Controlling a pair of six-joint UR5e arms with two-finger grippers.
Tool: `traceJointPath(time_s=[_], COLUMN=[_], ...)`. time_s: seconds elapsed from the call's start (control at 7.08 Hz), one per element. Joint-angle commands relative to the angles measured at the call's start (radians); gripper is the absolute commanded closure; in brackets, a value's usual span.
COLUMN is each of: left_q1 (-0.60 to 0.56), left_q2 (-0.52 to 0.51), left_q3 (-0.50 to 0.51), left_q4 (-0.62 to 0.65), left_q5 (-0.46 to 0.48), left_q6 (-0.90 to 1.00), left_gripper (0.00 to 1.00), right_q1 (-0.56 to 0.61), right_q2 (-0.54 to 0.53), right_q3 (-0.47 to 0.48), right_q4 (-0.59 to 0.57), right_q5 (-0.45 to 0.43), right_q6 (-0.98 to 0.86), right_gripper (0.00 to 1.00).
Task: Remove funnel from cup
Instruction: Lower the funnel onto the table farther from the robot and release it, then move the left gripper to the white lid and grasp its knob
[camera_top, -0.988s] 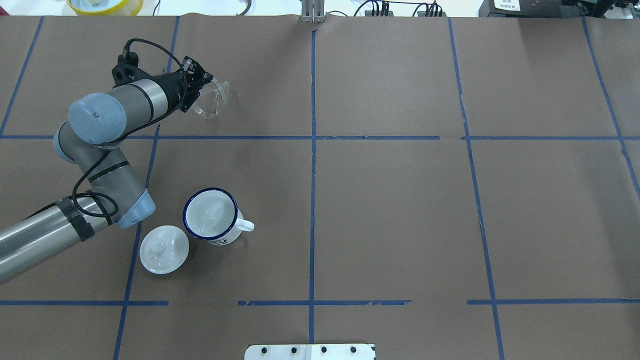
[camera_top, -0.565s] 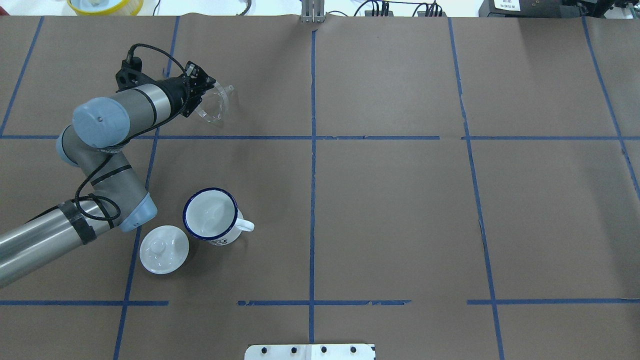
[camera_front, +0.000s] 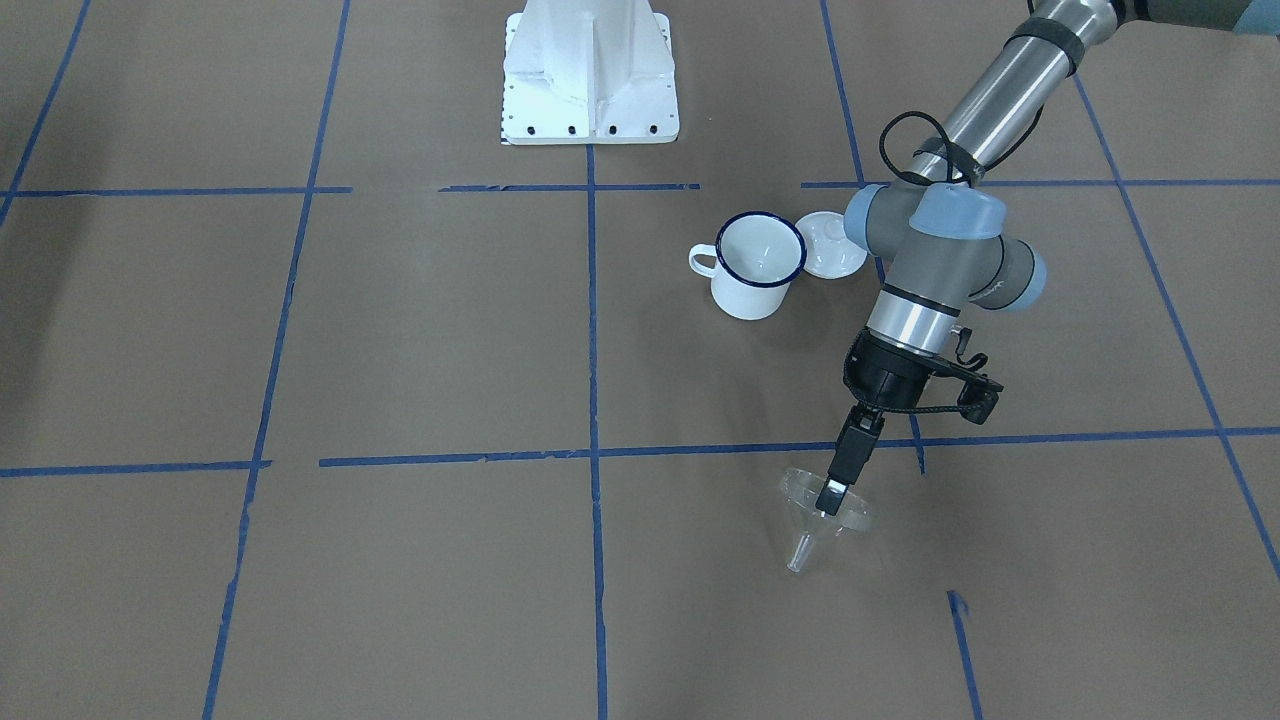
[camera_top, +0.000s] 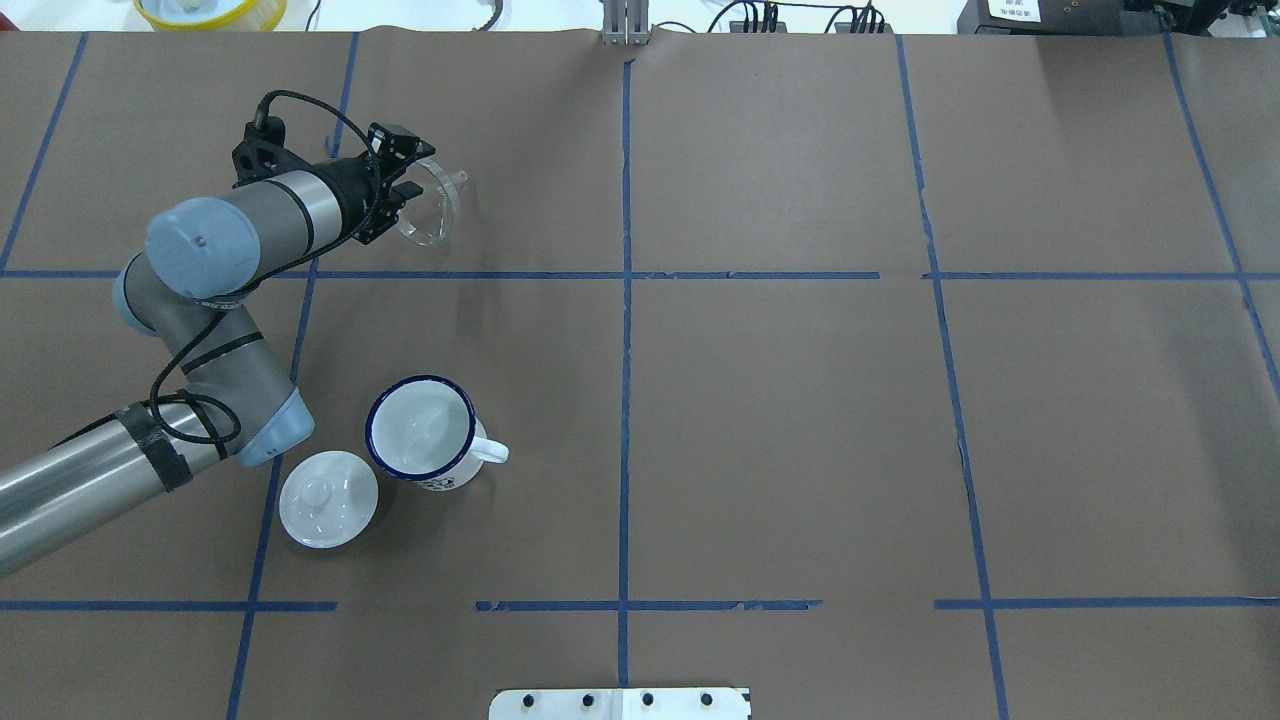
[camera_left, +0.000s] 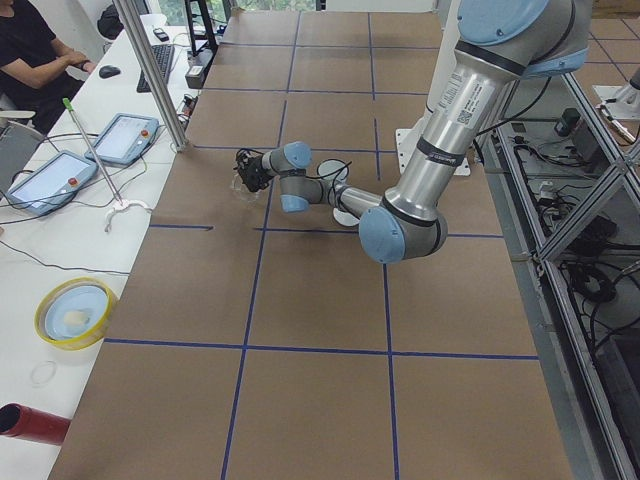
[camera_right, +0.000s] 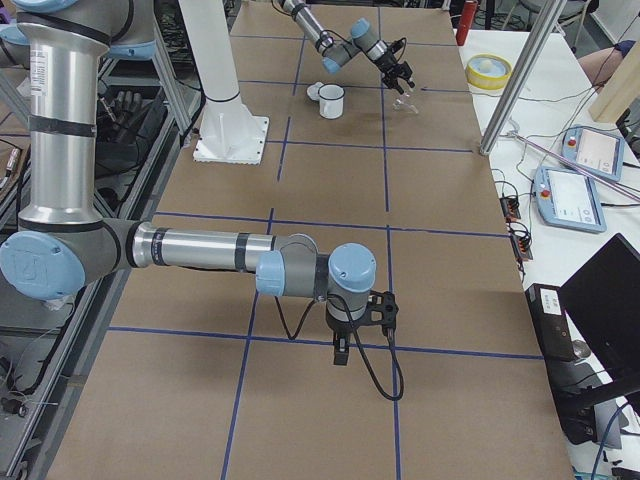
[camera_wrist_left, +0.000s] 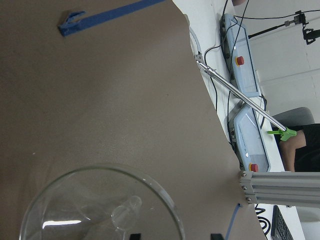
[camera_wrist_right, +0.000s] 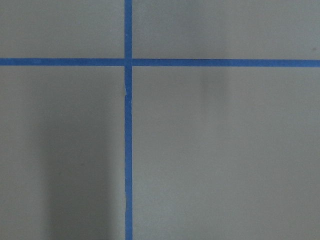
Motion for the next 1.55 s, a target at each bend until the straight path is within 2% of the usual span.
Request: traceJointPath(time_s=[0.0,0.14,0.28,0.56,0.85,0.99,1.27,1.41], left_q1=[-0.008,-0.01,-0.011,-0.01,-0.01,-0.001,0.109,0.175], left_q2=[0.007,0.054,0.116,0.251,0.263,0.271,0.408,0.461], left_q3=[-0.069,-0.152,-0.251,-0.494,-0.647,-0.694,-0.779,-0.844], left_q4=[0.036,0.115,0.173,0.409,0.828,0.96,1.005,1.005], left_q5=[-0.046,-0.125,-0.166,-0.258,-0.33,-0.365,-0.437,-0.438], left_q6=[0.047,0.05,0.079,0.136,0.236,0.274,0.366,0.359], left_gripper=[0.01,0.01,0.01,0.01,0.01,0.01,0.0,0.0], right_q1=[0.0,0.0,0.0,0.0,0.0,0.0,0.0,0.0], right_q2=[0.0,0.0,0.0,0.0,0.0,0.0,0.0,0.0], right_q3=[0.0,-0.002,0.0,0.0,-0.002,0.0,0.0,0.0], right_q4=[0.0,0.0,0.0,0.0,0.0,0.0,0.0,0.0], right_q5=[0.0,0.0,0.0,0.0,0.0,0.0,0.0,0.0], right_q6=[0.0,0.0,0.0,0.0,0.0,0.0,0.0,0.0], right_gripper=[0.0,0.0,0.0,0.0,0.0,0.0,0.0,0.0])
